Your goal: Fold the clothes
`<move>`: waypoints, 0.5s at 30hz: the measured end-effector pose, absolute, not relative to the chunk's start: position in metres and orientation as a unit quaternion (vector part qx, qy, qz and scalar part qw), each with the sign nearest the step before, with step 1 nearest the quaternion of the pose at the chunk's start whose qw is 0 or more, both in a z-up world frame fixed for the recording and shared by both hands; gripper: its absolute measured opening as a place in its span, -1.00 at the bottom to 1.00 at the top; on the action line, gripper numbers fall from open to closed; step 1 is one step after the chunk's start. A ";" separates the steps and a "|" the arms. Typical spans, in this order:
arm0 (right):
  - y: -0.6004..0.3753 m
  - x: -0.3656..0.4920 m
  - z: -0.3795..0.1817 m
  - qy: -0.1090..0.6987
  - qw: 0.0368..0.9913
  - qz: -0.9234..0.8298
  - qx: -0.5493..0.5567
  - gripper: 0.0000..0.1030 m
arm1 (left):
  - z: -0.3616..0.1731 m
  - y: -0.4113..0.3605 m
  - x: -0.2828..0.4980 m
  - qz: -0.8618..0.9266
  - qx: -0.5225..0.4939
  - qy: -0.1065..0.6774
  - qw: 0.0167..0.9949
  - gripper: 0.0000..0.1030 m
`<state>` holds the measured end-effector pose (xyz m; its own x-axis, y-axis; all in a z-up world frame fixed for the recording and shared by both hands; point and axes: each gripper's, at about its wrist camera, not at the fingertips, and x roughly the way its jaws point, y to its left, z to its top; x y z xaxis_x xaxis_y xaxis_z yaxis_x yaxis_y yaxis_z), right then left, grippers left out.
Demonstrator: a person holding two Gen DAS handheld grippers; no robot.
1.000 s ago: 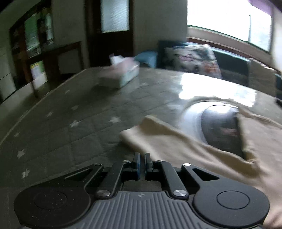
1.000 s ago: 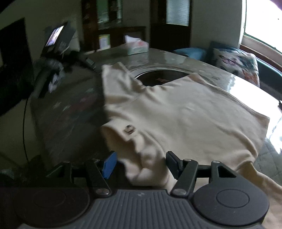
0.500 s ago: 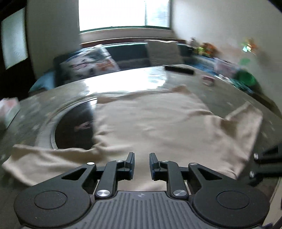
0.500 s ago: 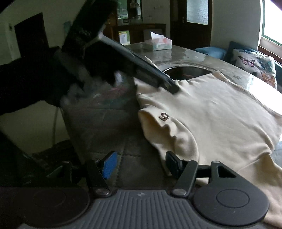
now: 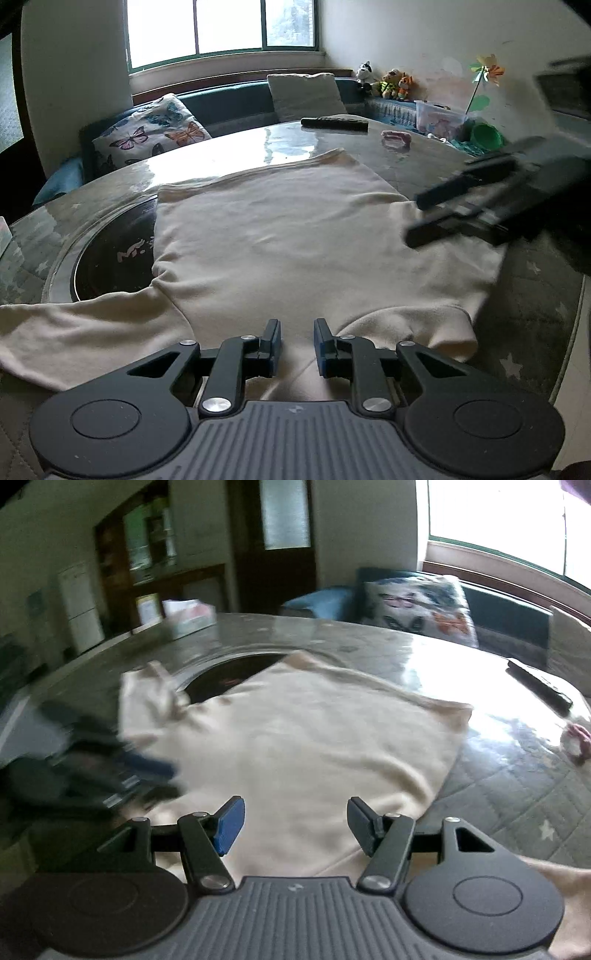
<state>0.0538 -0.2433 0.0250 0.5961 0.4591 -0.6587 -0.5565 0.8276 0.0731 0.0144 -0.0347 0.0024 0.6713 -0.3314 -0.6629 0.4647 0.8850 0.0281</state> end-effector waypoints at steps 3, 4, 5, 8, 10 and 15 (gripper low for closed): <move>-0.247 0.080 0.016 0.359 0.893 0.264 -0.060 0.22 | 0.002 -0.034 0.013 -0.221 0.096 0.340 0.909 -0.58; -0.249 0.088 0.012 0.365 0.893 0.256 -0.056 0.22 | 0.002 -0.033 0.013 -0.222 0.095 0.339 0.909 -0.58; -0.250 0.096 0.007 0.371 0.893 0.249 -0.053 0.22 | 0.001 -0.033 0.013 -0.222 0.095 0.338 0.910 -0.58; -0.257 0.110 0.001 0.375 0.895 0.237 -0.045 0.22 | 0.000 -0.031 0.013 -0.225 0.092 0.337 0.910 -0.58; -0.261 0.118 -0.002 0.376 0.897 0.230 -0.040 0.22 | 0.000 -0.030 0.013 -0.226 0.090 0.336 0.910 -0.58; -0.264 0.131 0.000 0.366 0.905 0.215 -0.026 0.22 | 0.000 -0.029 0.013 -0.229 0.089 0.336 0.909 -0.58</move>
